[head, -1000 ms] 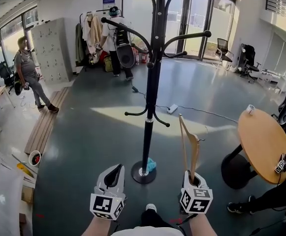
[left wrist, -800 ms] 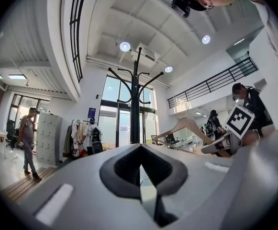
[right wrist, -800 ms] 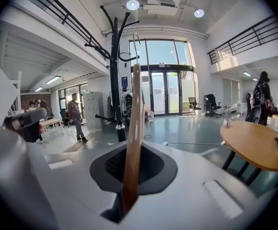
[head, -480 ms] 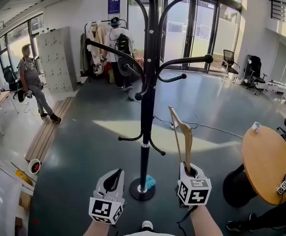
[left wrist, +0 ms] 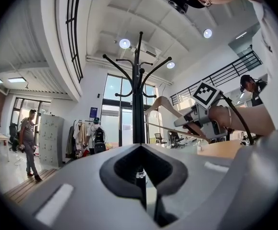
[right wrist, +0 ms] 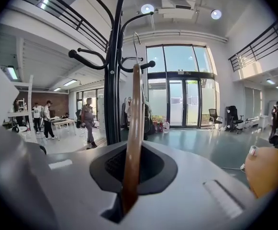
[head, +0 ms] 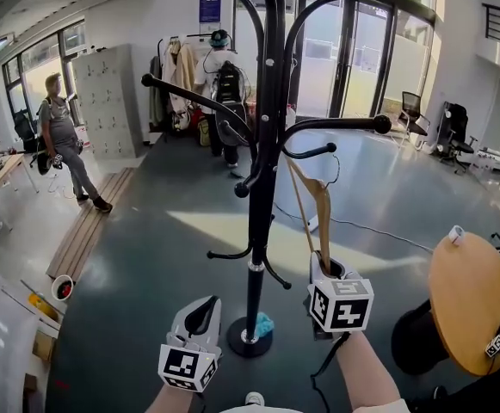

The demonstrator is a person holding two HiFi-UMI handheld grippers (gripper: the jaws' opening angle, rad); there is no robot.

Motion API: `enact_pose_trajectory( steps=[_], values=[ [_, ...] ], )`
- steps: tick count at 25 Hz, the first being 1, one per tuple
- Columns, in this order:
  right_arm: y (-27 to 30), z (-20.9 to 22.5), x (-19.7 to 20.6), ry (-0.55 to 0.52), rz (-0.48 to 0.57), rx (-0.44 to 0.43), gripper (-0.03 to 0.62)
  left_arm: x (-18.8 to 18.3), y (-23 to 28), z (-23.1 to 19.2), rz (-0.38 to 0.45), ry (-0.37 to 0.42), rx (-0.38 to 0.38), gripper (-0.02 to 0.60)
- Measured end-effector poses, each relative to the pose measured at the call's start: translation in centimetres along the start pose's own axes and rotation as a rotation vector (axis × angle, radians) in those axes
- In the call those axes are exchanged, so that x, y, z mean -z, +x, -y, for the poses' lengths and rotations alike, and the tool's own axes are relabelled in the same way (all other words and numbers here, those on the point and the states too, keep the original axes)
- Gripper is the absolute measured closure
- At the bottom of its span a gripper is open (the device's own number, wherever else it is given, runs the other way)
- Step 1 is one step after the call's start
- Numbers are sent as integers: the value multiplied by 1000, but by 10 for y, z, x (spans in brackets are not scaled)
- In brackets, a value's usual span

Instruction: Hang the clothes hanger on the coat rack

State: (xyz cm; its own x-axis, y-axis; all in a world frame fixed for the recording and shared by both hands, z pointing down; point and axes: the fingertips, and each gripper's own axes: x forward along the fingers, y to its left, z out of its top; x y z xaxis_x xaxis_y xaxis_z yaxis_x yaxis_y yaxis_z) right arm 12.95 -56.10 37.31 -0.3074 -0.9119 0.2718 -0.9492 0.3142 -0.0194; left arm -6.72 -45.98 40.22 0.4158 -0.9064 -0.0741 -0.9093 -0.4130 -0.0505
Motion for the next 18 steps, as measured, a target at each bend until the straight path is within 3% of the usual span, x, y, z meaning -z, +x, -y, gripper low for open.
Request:
enact_pose_trajectory(
  steps=[8, 18],
  values=[
    [47, -1, -19, -40, -36, -35, 566, 14, 10, -9, -28, -3, -14, 581],
    [84, -5, -5, -30, -117, -74, 566, 32, 16, -14, -69, -31, -25, 581]
  ],
)
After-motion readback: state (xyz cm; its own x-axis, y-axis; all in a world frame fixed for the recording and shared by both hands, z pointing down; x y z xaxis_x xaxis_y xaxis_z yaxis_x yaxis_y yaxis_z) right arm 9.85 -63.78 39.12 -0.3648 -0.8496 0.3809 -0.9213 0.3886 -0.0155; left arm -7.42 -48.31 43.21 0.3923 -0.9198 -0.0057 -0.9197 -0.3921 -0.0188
